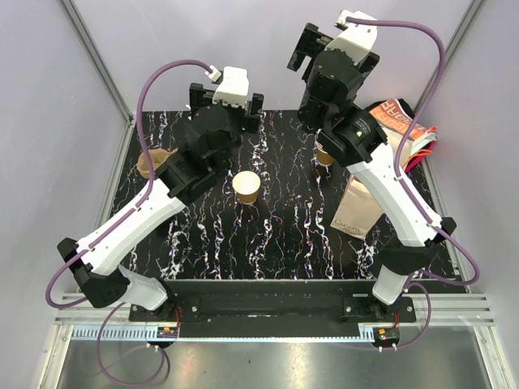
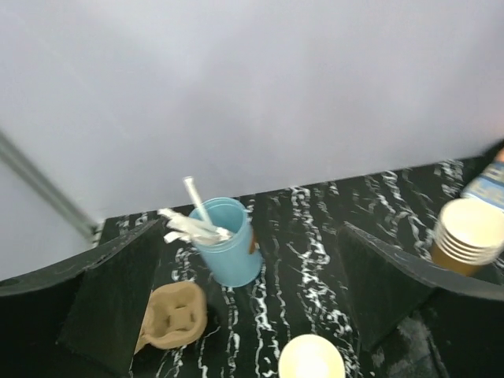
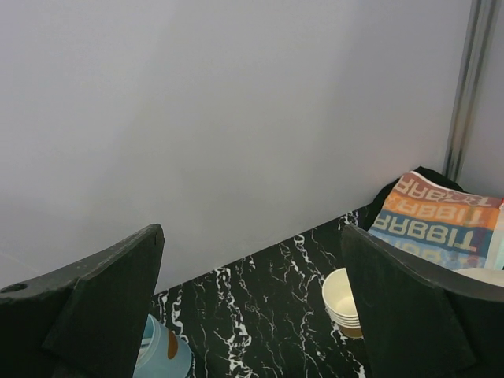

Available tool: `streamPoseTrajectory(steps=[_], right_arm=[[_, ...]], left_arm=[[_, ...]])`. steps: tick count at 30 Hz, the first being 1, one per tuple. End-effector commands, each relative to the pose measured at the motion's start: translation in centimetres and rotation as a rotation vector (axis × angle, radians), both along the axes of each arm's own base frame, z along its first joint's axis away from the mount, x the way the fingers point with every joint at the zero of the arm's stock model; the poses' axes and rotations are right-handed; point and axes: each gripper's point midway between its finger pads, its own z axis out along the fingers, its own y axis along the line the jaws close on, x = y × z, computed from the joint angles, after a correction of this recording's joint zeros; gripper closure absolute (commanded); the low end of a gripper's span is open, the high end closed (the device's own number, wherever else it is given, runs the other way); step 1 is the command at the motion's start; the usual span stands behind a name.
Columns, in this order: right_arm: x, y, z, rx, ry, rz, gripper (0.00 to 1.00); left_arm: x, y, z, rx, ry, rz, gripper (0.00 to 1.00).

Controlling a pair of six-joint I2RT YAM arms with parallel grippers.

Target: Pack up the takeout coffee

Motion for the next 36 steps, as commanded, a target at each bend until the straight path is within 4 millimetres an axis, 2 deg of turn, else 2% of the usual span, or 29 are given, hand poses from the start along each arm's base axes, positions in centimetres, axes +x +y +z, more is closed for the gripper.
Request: streamPoseTrajectory(steps=[1, 6, 9, 14, 16, 17, 18, 19, 20, 21, 22, 25, 27, 28, 29, 30, 31, 32, 35, 36], right_arm=[[-0.3, -0.5, 0.1, -0.027, 0.008, -0.036, 0.00], [-0.9, -1.8, 0.9, -0.056, -0.007, -0.081, 0.00], [-1.0, -1.9, 1.3, -0.090, -0.020, -0.074, 0.00], [-1.4, -2.8, 2.1, -0.181, -0.024, -0.105, 0.00], [-1.2, -3.0, 1.8, -0.237, -0.025, -0.133, 0.00], [-1.0, -3.1, 1.7, -0.262, -0.027, -0.148, 0.00], [-0.3, -2.6, 0.3, -0.318, -0.005, -0.161, 0.00], [-0.7, -3.3, 1.2, -0.343, -0.039, -0.209, 0.01], [-0.7, -3.6, 1.0, -0.362, -0.048, -0.239, 0.00], [-0.3, -3.2, -0.4, -0.422, -0.044, -0.256, 0.00], [-1.6, -4.7, 0.7, -0.403, -0.108, -0.324, 0.00], [-3.2, -6.5, 0.9, -0.393, -0.173, -0.410, 0.00], [-3.7, -8.2, 1.4, -0.366, -0.164, -0.447, 0.00], [-4.0, -9.2, 1.6, -0.358, -0.164, -0.476, 0.00], [-4.3, -10.1, 1.7, -0.341, -0.168, -0.499, 0.00], [-4.3, -11.7, 1.5, -0.331, -0.158, -0.544, 0.00], [-4.6, -12.8, 1.4, -0.319, -0.165, -0.579, 0.00], [-4.7, -13.5, 1.4, -0.323, -0.161, -0.598, 0.00], [-4.6, -16.1, 0.9, -0.322, -0.119, -0.677, 0.00], [-5.0, -16.9, 1.0, -0.294, -0.126, -0.700, 0.00]], left_arm=[[-1.3, 4.5, 4.2, -0.117, -0.121, 0.178, 0.01], [-1.7, 5.8, 4.4, -0.075, -0.136, 0.227, 0.01], [-2.0, 6.3, 4.8, -0.038, -0.140, 0.253, 0.01], [-2.2, 6.9, 5.5, 0.091, -0.168, 0.347, 0.01], [-2.7, 7.4, 6.2, 0.155, -0.180, 0.412, 0.01], [-2.5, 7.0, 5.8, 0.187, -0.174, 0.429, 0.01], [-2.8, 7.3, 6.0, 0.281, -0.165, 0.455, 0.01], [-3.3, 7.4, 6.6, 0.245, -0.190, 0.475, 0.01], [-3.2, 7.1, 6.1, 0.288, -0.190, 0.479, 0.01], [-3.4, 7.0, 6.2, 0.318, -0.198, 0.481, 0.01], [-3.9, 7.1, 6.9, 0.370, -0.218, 0.484, 0.01], [-4.5, 6.8, 7.4, 0.466, -0.229, 0.470, 0.01], [-5.2, 7.4, 8.5, 0.465, -0.229, 0.459, 0.01], [-5.2, 6.7, 8.3, 0.513, -0.213, 0.423, 0.01], [-5.5, 6.8, 9.0, 0.512, -0.211, 0.407, 0.01], [-5.8, 7.0, 9.2, 0.497, -0.199, 0.395, 0.01], [-6.0, 6.4, 9.0, 0.546, -0.177, 0.370, 0.01], [-6.4, 6.7, 9.9, 0.527, -0.176, 0.379, 0.01], [-7.5, 6.7, 10.6, 0.575, -0.149, 0.420, 0.01], [-7.9, 7.0, 11.0, 0.669, -0.138, 0.441, 0.01]])
